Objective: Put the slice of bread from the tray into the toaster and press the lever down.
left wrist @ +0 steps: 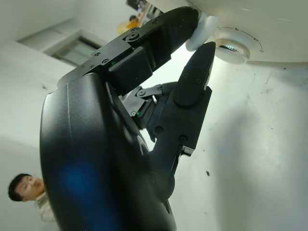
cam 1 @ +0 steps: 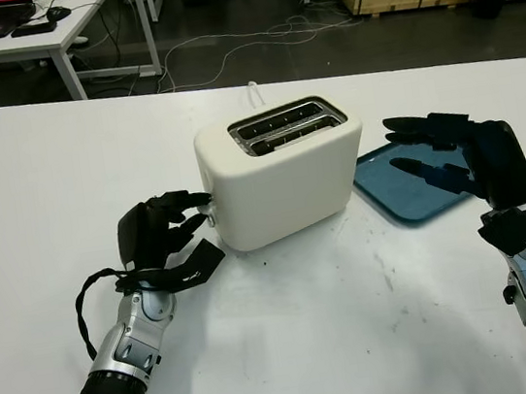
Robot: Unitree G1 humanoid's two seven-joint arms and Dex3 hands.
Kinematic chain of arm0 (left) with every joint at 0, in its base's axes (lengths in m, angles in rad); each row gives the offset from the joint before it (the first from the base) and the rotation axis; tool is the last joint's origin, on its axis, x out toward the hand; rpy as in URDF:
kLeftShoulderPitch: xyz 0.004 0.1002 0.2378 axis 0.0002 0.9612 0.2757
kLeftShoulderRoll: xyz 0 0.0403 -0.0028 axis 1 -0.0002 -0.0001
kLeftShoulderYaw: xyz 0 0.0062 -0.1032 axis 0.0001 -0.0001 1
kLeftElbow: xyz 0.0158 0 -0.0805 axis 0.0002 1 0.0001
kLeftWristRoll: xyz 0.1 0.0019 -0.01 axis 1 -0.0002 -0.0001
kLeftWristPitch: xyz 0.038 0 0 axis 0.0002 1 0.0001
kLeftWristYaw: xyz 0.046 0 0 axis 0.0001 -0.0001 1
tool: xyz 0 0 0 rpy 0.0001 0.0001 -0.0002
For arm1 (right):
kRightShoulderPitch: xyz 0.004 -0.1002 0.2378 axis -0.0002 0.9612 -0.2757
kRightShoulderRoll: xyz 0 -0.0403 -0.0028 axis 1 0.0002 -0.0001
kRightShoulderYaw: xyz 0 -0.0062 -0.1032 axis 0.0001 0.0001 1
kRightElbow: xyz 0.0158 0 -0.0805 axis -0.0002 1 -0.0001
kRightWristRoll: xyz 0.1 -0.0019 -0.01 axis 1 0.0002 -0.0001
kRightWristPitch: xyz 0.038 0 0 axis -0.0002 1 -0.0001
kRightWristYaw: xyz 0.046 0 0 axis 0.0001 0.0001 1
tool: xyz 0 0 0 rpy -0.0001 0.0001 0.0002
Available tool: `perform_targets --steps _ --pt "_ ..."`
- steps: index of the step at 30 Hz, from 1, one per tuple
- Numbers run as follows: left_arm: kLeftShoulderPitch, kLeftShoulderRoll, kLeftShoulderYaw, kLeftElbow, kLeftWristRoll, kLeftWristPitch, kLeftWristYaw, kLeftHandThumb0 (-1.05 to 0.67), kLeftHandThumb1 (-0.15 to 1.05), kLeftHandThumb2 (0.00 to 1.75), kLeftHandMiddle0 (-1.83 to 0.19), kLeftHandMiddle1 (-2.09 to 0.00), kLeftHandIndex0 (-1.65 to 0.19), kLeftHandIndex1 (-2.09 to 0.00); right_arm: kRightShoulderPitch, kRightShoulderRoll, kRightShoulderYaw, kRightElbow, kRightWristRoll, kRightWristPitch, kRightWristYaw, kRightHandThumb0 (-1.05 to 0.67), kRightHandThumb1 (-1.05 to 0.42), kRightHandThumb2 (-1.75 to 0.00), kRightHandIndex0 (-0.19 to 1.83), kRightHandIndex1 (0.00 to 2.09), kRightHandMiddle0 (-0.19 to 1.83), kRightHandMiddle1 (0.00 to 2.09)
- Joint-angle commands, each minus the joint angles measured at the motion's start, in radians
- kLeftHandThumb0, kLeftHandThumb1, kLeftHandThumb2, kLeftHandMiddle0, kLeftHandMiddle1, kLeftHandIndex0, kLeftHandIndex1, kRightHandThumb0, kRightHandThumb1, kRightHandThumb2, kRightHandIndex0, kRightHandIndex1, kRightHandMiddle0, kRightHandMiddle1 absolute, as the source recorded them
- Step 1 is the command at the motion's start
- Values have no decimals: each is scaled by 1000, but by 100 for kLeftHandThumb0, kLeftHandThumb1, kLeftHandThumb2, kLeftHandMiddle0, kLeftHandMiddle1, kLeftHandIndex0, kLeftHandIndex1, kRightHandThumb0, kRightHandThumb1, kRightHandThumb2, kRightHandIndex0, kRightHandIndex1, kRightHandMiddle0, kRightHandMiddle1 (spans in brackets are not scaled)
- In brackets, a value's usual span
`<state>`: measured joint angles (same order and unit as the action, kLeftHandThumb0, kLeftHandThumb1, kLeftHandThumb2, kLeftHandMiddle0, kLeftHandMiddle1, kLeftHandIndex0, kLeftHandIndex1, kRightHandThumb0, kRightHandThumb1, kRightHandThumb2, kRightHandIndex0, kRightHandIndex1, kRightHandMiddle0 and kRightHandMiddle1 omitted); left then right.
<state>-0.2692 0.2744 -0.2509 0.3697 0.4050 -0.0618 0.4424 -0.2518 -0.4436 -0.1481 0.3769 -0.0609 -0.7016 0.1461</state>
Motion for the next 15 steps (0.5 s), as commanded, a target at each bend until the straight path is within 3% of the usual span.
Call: perform_targets --steps 1,7,15 --pt "22 -102 -210 138 27 288 -424 -17 92 7 -87 -106 -117 -3 -17 -31 -7 13 -17 -42 5 -17 -82 0 105 1 92 0" --pt "36 -65 -218 66 30 289 -445 -17 92 6 -85 -110 -116 -2 -14 -25 -3 7 4 -24 21 -15 -83 0 103 0 92 0" --pt "54 16 -206 -124 59 329 -449 -23 90 1 -85 -108 -117 -2 -11 -21 -3 2 -4 -22 17 -12 -82 0 102 0 91 0"
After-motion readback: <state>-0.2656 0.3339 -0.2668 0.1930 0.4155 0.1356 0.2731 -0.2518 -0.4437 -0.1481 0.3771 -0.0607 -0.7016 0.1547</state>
